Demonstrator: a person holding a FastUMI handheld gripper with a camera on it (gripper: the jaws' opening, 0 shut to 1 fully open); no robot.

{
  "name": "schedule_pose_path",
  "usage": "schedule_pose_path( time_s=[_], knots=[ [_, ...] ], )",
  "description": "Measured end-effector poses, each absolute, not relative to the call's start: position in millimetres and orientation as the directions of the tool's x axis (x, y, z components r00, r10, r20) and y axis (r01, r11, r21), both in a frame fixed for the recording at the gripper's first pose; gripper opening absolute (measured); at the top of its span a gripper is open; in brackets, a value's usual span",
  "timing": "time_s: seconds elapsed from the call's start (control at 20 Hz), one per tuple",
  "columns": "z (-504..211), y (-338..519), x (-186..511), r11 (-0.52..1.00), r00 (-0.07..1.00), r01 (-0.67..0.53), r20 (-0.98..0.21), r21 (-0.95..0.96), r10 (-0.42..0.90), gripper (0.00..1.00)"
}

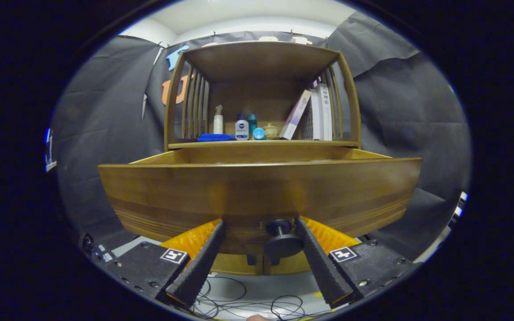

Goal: Pull open the drawer, take out the items inside it, and place them on the countertop above the cabinet.

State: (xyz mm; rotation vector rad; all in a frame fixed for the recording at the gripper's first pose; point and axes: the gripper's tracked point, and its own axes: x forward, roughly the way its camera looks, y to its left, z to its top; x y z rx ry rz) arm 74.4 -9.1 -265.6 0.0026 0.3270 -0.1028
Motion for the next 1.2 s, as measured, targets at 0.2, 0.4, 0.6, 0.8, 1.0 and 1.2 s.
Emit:
schedule_pose_path(
  time_s=[0.2,0.4,0.6,0.8,1.0,1.2],
  knots=[
    [-263.7,-10.6,98.2,0.994,0.938,0.105,-0.333,-0.004,-0.100,1.00],
    [-263.4,-10.9,127.4,0.994,0.931,0.112,-0.352,0.013,-0.100,1.00],
    [-263.0,-8.9,154.5,0.990,0.923,0.136,-0.365,0.020,-0.119,1.00],
    [-263.6,-8.3,178.5,0.988,0.924,0.152,-0.356,0.008,-0.139,1.00],
    [-266.7,-8.8,203.0,0.989,0.918,0.148,-0.374,0.014,-0.132,1.00],
    [-268.9,-13.5,226.5,0.990,0.912,0.143,-0.388,0.007,-0.129,1.00]
  ],
)
